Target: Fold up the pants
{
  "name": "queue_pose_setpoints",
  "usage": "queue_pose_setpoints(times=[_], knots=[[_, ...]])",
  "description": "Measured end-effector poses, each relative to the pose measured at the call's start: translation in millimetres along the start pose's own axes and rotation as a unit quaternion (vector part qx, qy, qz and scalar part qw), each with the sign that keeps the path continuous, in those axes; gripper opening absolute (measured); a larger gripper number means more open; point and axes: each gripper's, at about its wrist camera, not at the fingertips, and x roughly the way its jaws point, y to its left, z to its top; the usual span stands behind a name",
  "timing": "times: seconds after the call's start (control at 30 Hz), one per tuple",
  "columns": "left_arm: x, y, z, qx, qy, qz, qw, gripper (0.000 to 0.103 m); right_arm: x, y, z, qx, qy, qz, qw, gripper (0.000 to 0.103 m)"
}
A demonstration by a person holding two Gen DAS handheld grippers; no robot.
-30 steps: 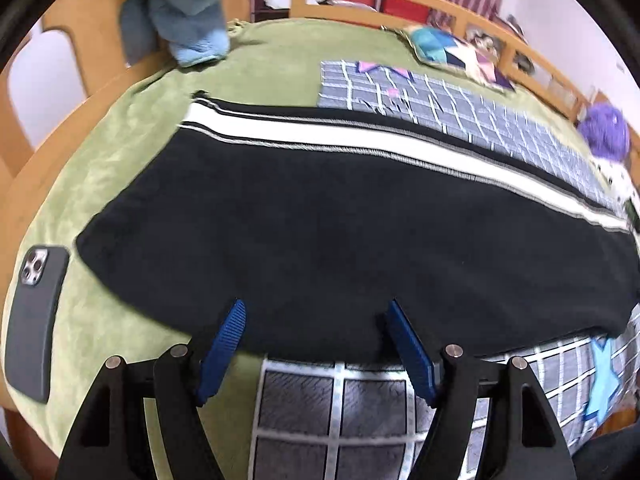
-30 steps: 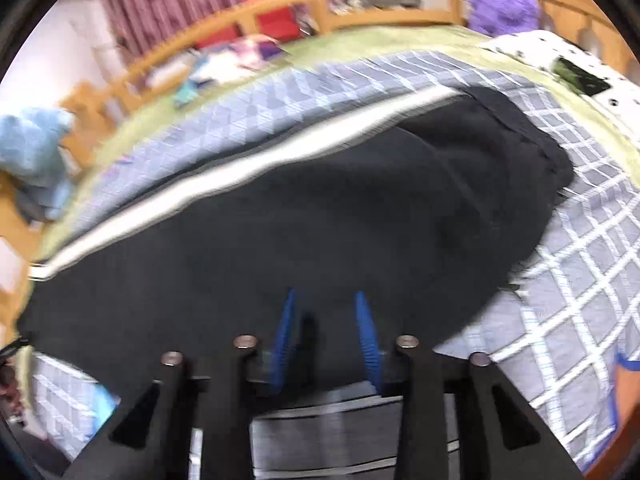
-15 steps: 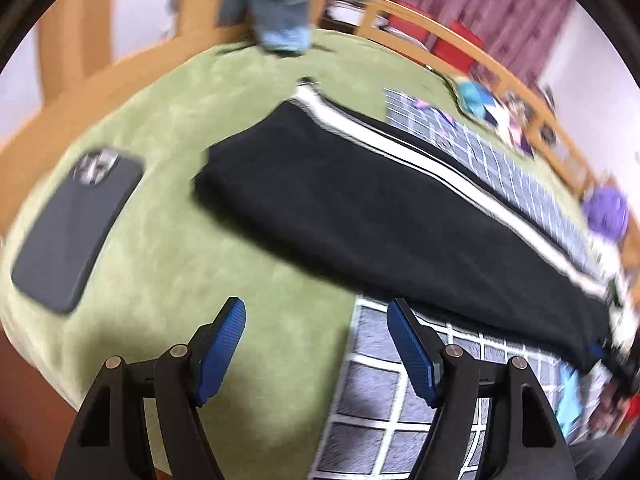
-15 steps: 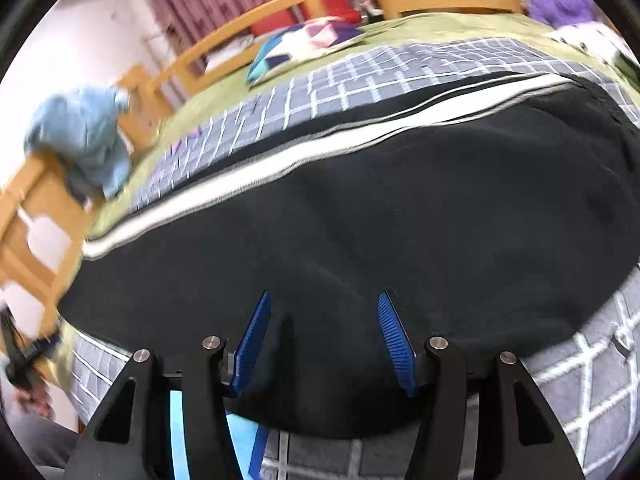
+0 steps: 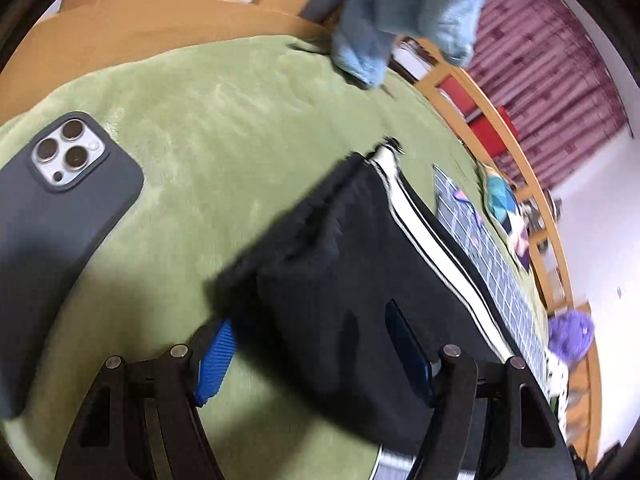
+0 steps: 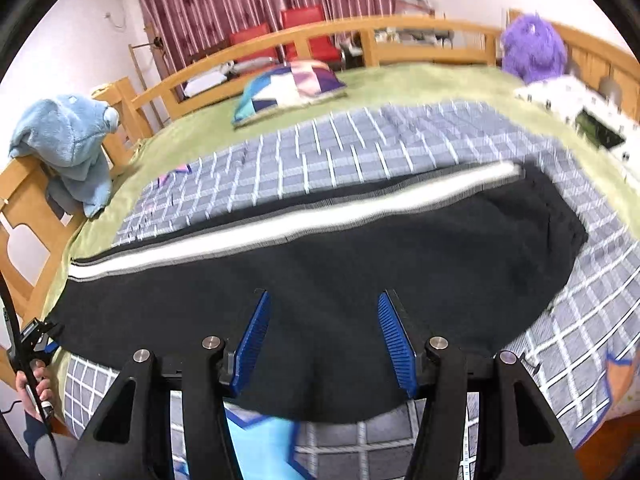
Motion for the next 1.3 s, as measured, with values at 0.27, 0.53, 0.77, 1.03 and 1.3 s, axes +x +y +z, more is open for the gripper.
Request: queue_pose_setpoints(times=[0.27,0.53,0.77,1.03,1.3], knots=[[-25,-68,9,0.113,-0.017,0.049,0.9922,0.018,8,49,40,0.005,0.028,0.040,0.999,0.060],[-88,-229,-30,0.302,-0.051,-0.007,0.9519,0.015,21,78,28,-0.007,0.071,0.036,0.997,0.060],[-57,-339,-138,0.356,0.037,-0.111,0.9270,0.015,5,48,16,-0.008,0.037,0.020,0.999,0.060],[0,-373,-220,0.420,0.192,-0.078,0.8833,0.044,26,4,9,-0.016,0.065,0.015,0.998,0.060],[-49,-304,-181,0.321,0.102,-0.049,0.9401,0.067,71,23,-2,0.001,0.086,0.125,0.988,0.060]])
